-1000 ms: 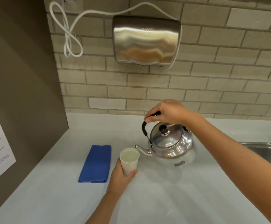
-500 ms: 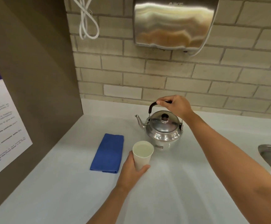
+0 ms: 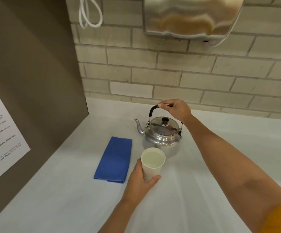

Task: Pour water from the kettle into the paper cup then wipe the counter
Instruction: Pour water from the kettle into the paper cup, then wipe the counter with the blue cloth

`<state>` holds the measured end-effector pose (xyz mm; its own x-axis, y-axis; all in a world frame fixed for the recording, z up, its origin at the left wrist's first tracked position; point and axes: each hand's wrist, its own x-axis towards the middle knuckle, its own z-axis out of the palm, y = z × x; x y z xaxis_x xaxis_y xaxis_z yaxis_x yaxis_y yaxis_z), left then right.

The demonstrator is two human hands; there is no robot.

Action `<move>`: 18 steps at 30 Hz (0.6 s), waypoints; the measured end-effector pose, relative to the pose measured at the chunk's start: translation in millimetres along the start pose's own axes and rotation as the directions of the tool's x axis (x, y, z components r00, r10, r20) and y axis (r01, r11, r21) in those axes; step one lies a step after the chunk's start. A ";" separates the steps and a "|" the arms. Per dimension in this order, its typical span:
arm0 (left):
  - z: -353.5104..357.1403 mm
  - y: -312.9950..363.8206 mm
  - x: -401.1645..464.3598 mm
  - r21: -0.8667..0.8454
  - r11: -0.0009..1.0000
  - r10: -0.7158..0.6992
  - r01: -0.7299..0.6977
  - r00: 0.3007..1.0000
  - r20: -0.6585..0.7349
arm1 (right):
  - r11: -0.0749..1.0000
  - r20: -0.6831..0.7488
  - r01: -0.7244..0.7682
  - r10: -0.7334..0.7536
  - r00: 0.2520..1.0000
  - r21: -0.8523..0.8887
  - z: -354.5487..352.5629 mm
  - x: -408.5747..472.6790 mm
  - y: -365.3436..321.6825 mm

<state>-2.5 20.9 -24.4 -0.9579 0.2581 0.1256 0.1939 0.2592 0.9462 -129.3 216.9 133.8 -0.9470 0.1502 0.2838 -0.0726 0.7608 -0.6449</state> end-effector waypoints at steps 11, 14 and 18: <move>-8.0 5.5 0.0 0.003 1.000 -0.027 0.027 0.997 0.075 | 0.929 -0.259 0.163 -0.256 0.931 -0.332 0.2 -43.7 9.0; -19.0 8.1 -0.2 0.027 0.999 -0.029 0.026 0.994 0.104 | 0.945 -0.307 0.140 -0.233 0.923 -0.295 11.1 -95.8 20.8; -42.0 12.7 -5.1 0.106 0.993 0.036 -0.055 0.985 0.171 | 0.939 -0.159 0.037 -0.096 0.983 -0.342 29.0 -163.8 41.5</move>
<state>-4.1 -16.2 -0.4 -0.8999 0.4228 0.1068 0.2676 0.3422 0.9007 13.7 205.6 39.9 -0.8738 0.1747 0.4537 0.0040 0.9358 -0.3526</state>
